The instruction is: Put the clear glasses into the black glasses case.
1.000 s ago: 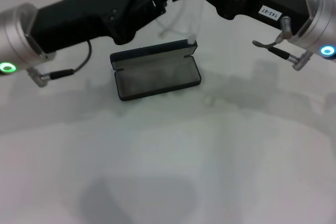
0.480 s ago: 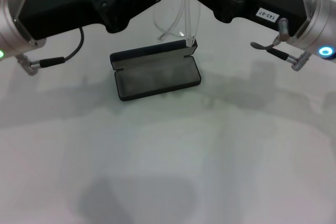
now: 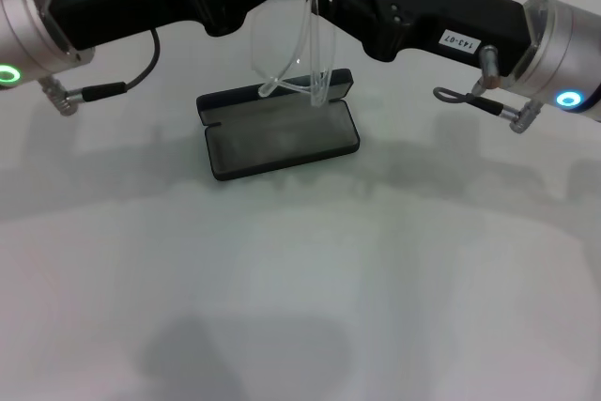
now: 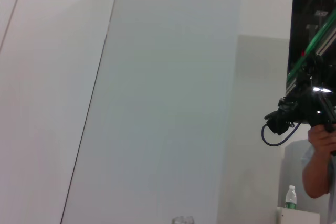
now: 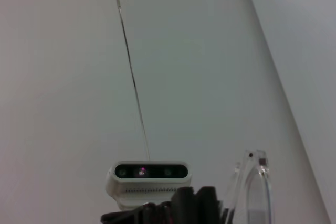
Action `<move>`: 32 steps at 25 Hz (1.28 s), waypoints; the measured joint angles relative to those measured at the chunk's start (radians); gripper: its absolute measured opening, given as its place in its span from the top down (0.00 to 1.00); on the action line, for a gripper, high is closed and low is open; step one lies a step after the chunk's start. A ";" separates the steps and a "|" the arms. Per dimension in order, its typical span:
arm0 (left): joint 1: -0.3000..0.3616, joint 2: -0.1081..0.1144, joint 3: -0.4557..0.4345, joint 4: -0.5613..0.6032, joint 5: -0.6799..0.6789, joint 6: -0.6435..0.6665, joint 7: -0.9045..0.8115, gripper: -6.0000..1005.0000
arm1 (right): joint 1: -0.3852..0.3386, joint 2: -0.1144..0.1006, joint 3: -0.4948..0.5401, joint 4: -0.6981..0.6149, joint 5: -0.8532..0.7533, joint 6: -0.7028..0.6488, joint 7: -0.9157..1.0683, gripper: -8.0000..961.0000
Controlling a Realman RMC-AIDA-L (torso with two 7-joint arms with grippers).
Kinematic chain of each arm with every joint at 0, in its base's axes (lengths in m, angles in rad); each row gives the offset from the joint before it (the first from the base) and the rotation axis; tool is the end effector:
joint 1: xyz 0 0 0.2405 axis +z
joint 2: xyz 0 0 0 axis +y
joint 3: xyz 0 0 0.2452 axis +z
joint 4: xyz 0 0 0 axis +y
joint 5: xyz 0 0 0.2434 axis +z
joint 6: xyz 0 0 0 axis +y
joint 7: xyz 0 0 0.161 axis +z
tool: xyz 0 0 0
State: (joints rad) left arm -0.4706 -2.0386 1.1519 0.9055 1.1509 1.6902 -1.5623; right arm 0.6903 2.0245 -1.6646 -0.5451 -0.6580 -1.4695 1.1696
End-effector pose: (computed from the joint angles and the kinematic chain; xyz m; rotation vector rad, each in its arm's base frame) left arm -0.1296 0.3546 0.0503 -2.6635 -0.2907 -1.5326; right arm 0.0894 0.3757 -0.0436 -2.6217 0.2548 1.5896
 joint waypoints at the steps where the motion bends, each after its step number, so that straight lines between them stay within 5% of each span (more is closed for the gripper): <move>1: 0.000 0.000 0.000 0.000 0.000 -0.003 0.000 0.90 | 0.000 0.000 0.000 -0.001 -0.001 0.000 0.001 0.87; 12: 0.020 -0.004 -0.025 0.008 -0.009 0.003 0.000 0.90 | -0.009 -0.005 0.010 0.003 0.003 0.026 0.002 0.87; 21: 0.115 0.011 -0.046 0.091 0.029 0.010 -0.015 0.90 | -0.002 -0.039 0.079 -0.002 -0.094 0.108 0.048 0.87; 32: 0.082 -0.017 -0.076 0.096 0.048 0.011 -0.009 0.90 | 0.001 -0.012 0.094 -0.017 -0.149 0.101 0.053 0.87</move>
State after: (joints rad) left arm -0.3887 -2.0557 1.0763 1.0011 1.1987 1.7016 -1.5709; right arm 0.6915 2.0127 -1.5701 -0.5622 -0.8074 -1.3683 1.2229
